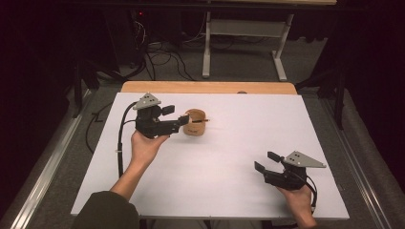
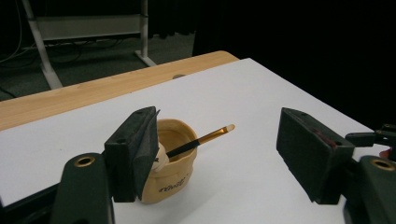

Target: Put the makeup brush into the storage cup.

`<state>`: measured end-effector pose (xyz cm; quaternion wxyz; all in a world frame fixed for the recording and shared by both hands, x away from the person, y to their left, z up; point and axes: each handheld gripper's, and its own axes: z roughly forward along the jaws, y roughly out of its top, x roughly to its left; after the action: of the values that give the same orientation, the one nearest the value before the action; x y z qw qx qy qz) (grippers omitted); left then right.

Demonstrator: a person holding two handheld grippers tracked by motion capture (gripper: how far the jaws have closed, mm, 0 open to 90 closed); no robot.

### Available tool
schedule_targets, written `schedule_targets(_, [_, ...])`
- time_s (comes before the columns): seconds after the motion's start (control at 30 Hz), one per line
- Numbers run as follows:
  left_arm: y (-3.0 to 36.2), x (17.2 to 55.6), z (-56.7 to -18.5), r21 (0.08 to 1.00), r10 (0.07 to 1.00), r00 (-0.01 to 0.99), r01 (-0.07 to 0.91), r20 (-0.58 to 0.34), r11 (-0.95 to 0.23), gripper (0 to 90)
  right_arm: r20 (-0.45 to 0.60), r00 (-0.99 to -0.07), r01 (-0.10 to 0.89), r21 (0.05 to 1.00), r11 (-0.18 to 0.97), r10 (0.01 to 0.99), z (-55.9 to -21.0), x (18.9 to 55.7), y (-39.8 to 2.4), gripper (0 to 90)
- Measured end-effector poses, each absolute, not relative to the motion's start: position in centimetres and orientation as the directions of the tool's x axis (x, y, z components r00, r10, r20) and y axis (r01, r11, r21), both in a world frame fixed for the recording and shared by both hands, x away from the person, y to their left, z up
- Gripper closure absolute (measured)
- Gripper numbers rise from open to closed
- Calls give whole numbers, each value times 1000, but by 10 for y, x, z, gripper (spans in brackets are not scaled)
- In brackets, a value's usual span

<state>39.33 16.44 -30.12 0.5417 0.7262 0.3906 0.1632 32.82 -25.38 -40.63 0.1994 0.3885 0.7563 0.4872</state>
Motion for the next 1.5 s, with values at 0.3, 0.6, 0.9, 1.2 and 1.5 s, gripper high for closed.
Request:
schedule_targets(0.3, [170,388,-301,915,741,645,388,-186,-107,300,72,-622,389,893,228,780,-406,328,-254,344])
schedule_targets(0.6, [174,382,-300,920,741,646,378,-184,-101,300,78,-619,393,892,222,781,-406,328,-253,344])
schedule_targets(0.9, [179,376,-301,919,734,653,380,-188,-102,299,74,-621,390,893,226,780,-406,328,-254,344])
schedule_targets(1.2, [184,369,-301,921,731,656,376,-189,-100,298,78,-619,395,891,225,781,-406,327,-253,344])
schedule_targets(1.5, [186,363,-303,920,727,664,374,-176,-119,290,75,-621,393,891,227,780,-406,328,-253,344])
